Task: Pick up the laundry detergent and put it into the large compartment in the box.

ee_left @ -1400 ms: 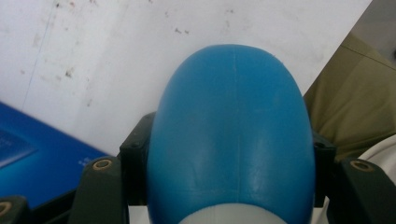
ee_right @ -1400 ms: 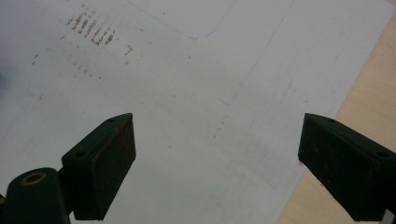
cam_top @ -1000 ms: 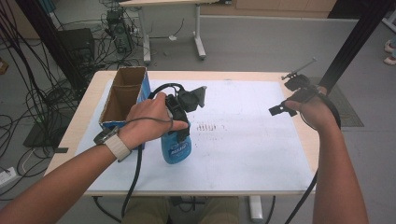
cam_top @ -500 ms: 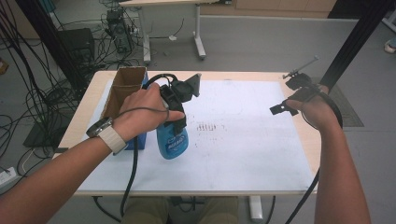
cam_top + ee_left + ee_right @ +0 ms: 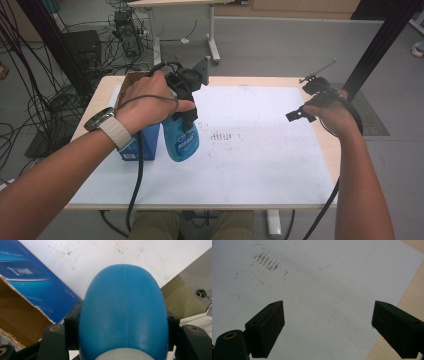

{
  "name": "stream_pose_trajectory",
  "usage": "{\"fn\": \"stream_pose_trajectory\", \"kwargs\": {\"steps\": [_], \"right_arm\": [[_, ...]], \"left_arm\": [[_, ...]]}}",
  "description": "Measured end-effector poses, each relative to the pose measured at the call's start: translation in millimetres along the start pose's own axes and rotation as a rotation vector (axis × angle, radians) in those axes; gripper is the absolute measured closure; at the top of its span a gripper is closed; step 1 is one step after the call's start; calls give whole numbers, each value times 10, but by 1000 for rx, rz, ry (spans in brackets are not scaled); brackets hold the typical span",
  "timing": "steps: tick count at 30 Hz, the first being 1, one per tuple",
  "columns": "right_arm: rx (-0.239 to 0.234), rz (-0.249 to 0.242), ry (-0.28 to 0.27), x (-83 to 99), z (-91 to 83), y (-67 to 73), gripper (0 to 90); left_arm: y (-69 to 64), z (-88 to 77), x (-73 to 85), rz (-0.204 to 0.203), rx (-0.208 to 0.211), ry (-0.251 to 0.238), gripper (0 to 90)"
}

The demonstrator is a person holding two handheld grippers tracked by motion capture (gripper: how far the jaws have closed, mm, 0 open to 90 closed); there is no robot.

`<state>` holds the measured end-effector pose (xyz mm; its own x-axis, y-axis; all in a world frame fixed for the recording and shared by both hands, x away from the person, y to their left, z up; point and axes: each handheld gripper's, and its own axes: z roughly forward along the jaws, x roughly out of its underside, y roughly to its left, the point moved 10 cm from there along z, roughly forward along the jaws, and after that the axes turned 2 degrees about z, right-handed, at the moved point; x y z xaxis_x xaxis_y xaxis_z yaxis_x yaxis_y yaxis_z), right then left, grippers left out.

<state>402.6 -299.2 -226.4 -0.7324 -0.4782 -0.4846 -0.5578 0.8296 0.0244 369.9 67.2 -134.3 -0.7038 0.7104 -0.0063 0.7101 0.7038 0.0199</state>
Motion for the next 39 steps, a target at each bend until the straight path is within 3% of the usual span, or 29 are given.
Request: {"fn": "stream_pose_trajectory", "kwargs": {"steps": [18,39], "right_arm": [[-8,-26,3,-109,48,34,112],[-18,-41,3,-126,88,20,112]], "left_arm": [[345,-479,123,-150,7,-36,382],[565,-848,227,-269,16,-76,383]]}}
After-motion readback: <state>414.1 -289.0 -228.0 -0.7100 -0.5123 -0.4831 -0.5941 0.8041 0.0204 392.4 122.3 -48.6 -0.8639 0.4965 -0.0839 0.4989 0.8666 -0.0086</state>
